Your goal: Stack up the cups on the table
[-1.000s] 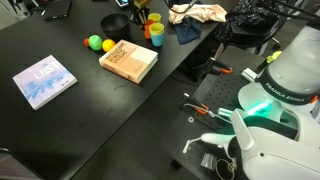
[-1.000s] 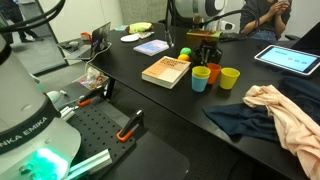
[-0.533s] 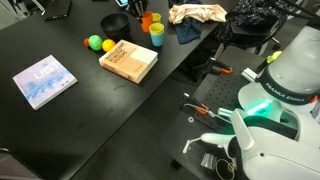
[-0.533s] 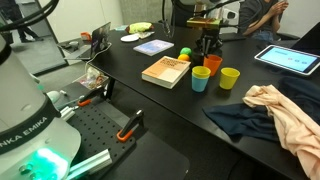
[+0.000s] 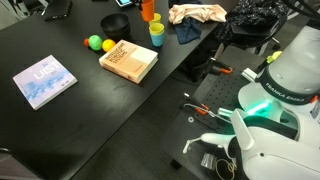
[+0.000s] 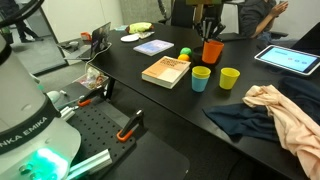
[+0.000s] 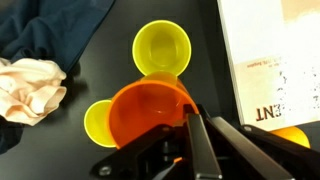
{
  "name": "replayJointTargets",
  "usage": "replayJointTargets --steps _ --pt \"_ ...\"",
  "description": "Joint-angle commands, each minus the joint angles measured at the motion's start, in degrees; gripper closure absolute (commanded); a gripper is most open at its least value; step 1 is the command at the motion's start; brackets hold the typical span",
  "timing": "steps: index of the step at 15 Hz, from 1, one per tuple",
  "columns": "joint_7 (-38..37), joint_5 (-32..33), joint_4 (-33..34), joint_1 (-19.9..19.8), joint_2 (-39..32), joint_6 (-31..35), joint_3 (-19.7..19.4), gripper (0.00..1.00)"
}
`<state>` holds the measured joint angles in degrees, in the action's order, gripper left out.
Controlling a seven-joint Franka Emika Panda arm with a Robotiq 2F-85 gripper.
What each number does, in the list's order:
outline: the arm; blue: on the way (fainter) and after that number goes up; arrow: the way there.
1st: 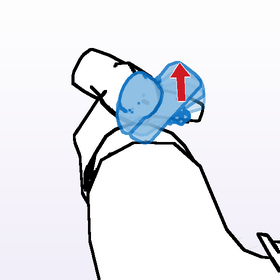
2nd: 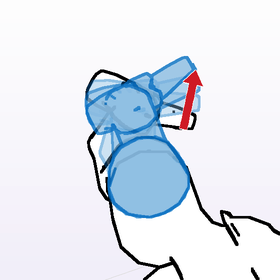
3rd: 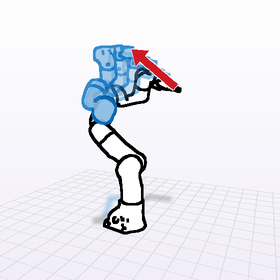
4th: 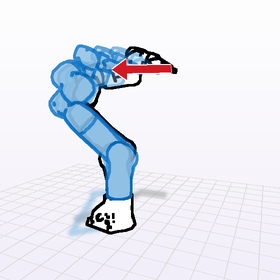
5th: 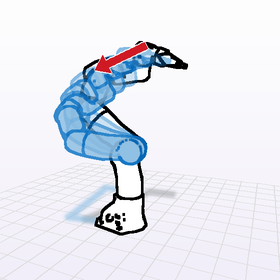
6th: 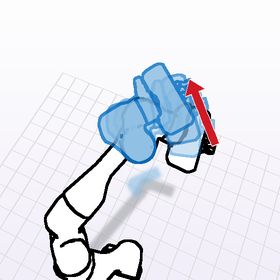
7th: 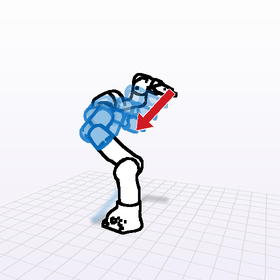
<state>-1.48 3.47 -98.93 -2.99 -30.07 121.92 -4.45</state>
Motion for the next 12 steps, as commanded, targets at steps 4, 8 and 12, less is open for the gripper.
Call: replayJointTargets --steps 4,8,12 --pt "-1.52 1.39 -11.20 0.98 9.94 -0.94 0.02 0.97" --pt "-5.86 5.26 -17.02 2.48 11.23 6.83 -0.75 0.97" --pt "-11.55 12.11 -19.41 4.33 9.82 14.74 -1.89 0.97"
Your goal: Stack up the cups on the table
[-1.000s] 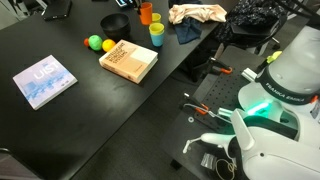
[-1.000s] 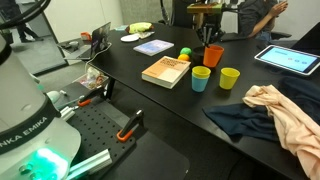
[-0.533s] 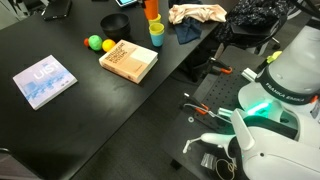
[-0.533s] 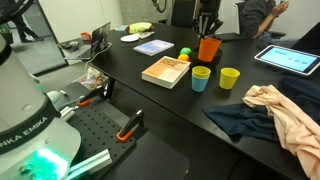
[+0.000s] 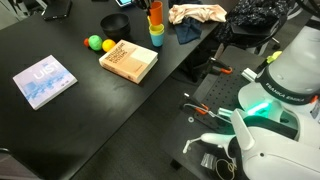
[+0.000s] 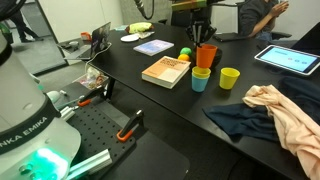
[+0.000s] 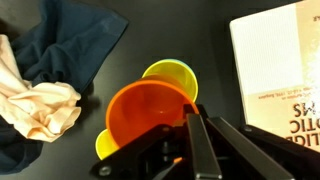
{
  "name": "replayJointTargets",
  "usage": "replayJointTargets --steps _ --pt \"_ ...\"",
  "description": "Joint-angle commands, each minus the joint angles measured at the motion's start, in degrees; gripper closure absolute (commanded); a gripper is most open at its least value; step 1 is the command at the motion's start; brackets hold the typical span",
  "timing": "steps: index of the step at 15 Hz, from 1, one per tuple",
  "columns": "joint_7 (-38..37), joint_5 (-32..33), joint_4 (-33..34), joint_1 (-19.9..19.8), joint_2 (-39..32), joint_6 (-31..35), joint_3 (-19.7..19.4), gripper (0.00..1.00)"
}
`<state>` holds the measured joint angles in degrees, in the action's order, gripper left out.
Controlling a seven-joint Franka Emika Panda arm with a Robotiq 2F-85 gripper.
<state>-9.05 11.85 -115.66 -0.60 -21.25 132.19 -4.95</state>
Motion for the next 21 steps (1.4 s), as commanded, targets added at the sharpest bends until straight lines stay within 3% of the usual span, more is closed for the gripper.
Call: replayJointTargets --steps 1,18,20,21 --pt "-5.12 4.82 -3.27 2.31 0.97 5.30 -1.59 0.97" --pt "-11.36 6.22 -4.27 4.44 -1.63 8.86 -2.36 0.96" --pt "-11.68 6.01 -4.08 4.75 -1.93 8.18 -2.39 0.68" --pt "-10.82 5.59 -3.57 4.76 -2.07 5.95 -2.12 0.63"
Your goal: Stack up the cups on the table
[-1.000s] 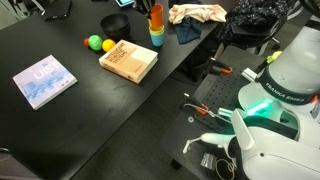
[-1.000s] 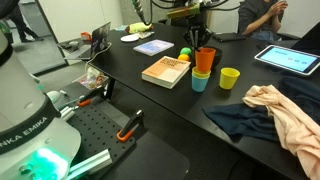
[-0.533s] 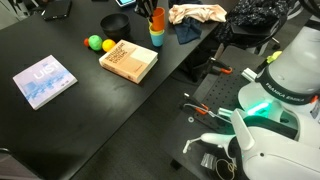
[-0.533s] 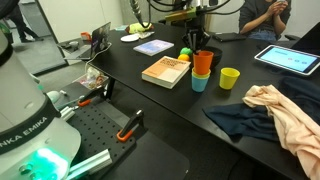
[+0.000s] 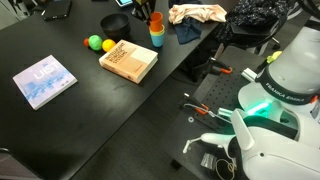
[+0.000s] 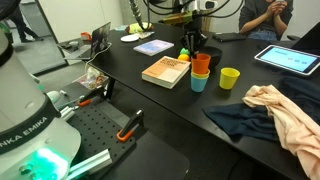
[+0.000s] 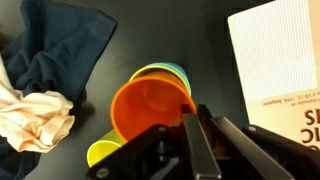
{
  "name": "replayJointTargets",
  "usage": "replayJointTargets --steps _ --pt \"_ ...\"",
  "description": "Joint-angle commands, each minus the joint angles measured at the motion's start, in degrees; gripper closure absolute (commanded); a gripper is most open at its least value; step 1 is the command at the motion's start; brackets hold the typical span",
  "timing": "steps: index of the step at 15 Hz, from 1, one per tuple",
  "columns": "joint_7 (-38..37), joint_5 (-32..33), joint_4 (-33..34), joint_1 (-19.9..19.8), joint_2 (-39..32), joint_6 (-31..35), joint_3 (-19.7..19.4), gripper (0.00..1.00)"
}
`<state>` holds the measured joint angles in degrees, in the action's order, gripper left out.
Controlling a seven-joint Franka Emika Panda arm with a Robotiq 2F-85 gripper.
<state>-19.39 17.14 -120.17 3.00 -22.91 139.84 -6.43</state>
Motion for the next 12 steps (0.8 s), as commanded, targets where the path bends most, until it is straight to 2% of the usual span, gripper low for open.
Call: replayJointTargets --steps 1,8,9,12 --pt "-0.48 0.46 1.22 1.33 -0.57 -2.43 -0.71 0.56" --pt "-0.15 1.35 5.60 1.03 -2.58 -2.51 -1.80 0.03" --pt "-0.08 1.52 6.43 0.96 -3.00 -2.50 -2.14 0.00" --pt "0.85 0.92 8.66 0.03 -4.80 -1.58 -2.88 0.00"
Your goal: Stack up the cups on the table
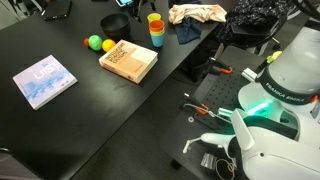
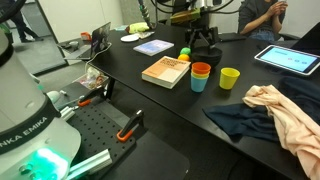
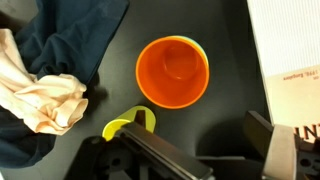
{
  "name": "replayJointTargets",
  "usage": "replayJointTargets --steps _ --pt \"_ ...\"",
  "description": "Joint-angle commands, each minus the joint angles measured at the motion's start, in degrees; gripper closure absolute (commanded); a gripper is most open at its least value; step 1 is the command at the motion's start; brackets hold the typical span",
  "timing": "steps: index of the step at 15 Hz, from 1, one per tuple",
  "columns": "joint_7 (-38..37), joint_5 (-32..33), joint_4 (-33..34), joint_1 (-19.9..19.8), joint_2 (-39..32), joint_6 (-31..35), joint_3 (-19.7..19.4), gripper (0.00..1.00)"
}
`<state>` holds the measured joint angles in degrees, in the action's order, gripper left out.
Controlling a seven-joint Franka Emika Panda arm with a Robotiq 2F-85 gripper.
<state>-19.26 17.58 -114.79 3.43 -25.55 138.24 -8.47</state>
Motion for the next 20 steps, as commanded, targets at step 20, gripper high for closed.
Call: replayJointTargets --steps 20 --pt "10.41 -6.12 22.62 -7.21 -21.90 5.47 -0.62 0.00"
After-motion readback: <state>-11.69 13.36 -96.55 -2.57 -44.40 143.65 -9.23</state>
